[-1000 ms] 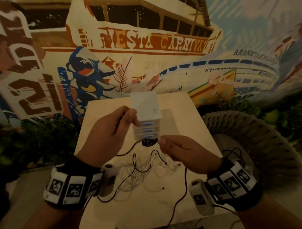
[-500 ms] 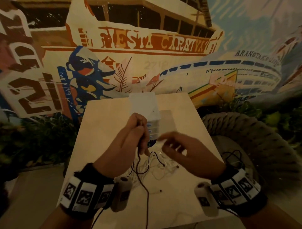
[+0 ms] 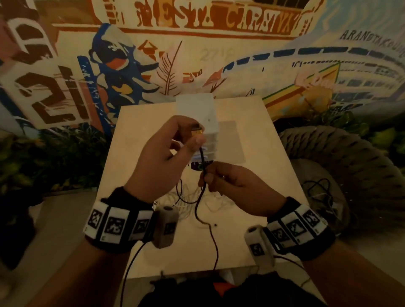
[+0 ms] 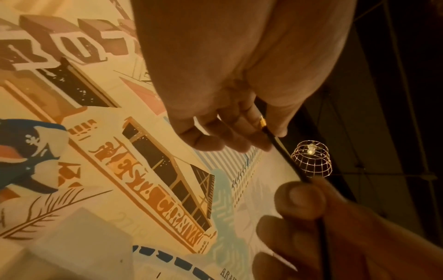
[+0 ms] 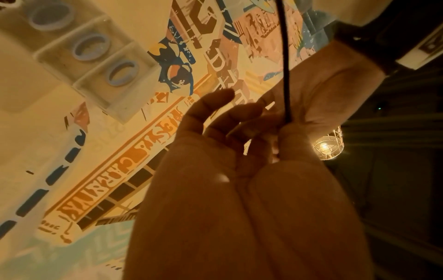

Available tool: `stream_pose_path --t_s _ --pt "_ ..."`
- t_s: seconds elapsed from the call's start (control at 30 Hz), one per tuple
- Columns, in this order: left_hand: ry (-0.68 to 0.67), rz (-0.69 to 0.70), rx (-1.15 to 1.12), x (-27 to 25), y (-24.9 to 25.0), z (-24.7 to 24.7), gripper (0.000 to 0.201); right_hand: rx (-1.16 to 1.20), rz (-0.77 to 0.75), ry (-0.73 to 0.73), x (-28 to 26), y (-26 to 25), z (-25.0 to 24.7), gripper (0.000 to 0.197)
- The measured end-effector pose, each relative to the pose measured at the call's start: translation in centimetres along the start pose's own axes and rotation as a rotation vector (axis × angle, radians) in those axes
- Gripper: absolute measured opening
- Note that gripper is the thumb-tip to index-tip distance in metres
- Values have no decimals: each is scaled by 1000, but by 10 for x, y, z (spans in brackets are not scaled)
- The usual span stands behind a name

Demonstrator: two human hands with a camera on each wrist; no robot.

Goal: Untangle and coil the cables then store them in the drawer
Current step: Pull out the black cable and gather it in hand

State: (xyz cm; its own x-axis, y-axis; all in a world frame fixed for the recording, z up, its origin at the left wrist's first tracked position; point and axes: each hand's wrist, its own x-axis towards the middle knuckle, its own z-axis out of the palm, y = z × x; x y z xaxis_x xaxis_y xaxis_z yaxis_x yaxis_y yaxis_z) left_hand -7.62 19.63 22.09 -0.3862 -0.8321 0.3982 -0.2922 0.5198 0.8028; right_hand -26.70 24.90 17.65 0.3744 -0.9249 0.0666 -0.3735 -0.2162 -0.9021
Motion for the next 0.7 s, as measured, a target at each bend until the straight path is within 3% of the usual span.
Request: stream_pose_path --t_s 0.13,0.2,0.33,0.5,0.6,0.7 --pt "-9 -86 -78 -5 -1 10 28 -49 -95 47 5 8 -2 11" --pt "-55 -114 -54 -7 -5 19 23 -105 -114 62 6 16 -3 18" --pt "-29 -150 -86 -11 -10 28 24 67 73 -96 0 40 -2 23" --pt "141 -230 -366 -16 -14 20 25 212 231 -286 -26 80 10 32" --pt "234 -266 -405 -23 -21 13 25 177 324 -410 -49 115 20 32" --pt "283 -302 -418 -34 -33 14 26 375 396 -460 -66 144 29 30"
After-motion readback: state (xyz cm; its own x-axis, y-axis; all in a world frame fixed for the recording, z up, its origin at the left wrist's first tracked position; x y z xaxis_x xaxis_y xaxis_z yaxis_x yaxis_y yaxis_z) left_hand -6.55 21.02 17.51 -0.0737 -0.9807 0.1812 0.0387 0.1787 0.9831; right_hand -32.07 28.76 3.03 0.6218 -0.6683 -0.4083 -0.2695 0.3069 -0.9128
